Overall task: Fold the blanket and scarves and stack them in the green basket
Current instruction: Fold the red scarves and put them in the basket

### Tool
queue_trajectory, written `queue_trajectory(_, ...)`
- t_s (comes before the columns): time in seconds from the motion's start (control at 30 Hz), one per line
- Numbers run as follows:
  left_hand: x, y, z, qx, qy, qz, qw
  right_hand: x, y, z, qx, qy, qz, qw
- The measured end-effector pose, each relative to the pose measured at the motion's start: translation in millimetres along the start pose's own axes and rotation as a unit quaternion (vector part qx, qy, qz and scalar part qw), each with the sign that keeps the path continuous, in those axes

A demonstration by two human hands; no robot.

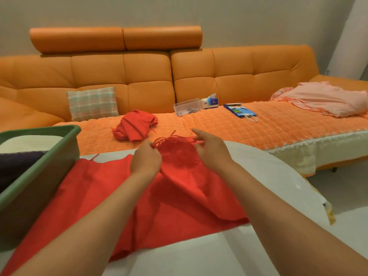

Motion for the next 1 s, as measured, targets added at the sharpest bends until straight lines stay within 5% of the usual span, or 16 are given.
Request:
queue_trajectory(0.17,-1,-45,-7,-0.029,-0.073,0.265,0.961,-33,7,-17,0.004,-0.136,-0.076,0.988)
queue_trajectory(0.27,-10,-27,-17,-0.232,-0.061,0.208,0.948,-39,2,-34,-0.011,-0.196,-0.140,0.970)
queue_trajectory(0.33,-18,-17,-28,-0.314,-0.152,0.152,0.925,-43,-1,-47,-0.048,-0.234,-0.159,0.958)
queue_trajectory(0.43,-27,-14,-41,-0.308,-0.255,0.223,0.889,-50,-7,-60,-0.081,-0.231,-0.200,0.949)
queue_trajectory(0.6,-10,-8,-43,-0.368,-0.191,0.331,0.848,-65,-20,-73,-0.087,-0.228,-0.051,0.968)
queue_trajectory(0.8,-11,-28,-45,-0.334,-0.232,0.120,0.906,-65,-26,-88,-0.235,-0.197,0.131,0.943)
queue_trajectory(0.9,1,-30,-59,-0.331,-0.227,0.013,0.916,-61,-43,-87,-0.142,-0.235,0.146,0.950)
queue_trajectory(1.0,16,-27,-69,-0.377,-0.221,0.065,0.897,-58,-56,-92,-0.022,-0.297,0.080,0.951)
Point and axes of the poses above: each hand's wrist, its own z-axis towards the middle knuckle, its own x-axis out of the back of the hand, y = z × x, the point moved 5 cm from there along z, towards the middle knuckle, and after that the axes turned 3 degrees about z, right-handed, at the moved point
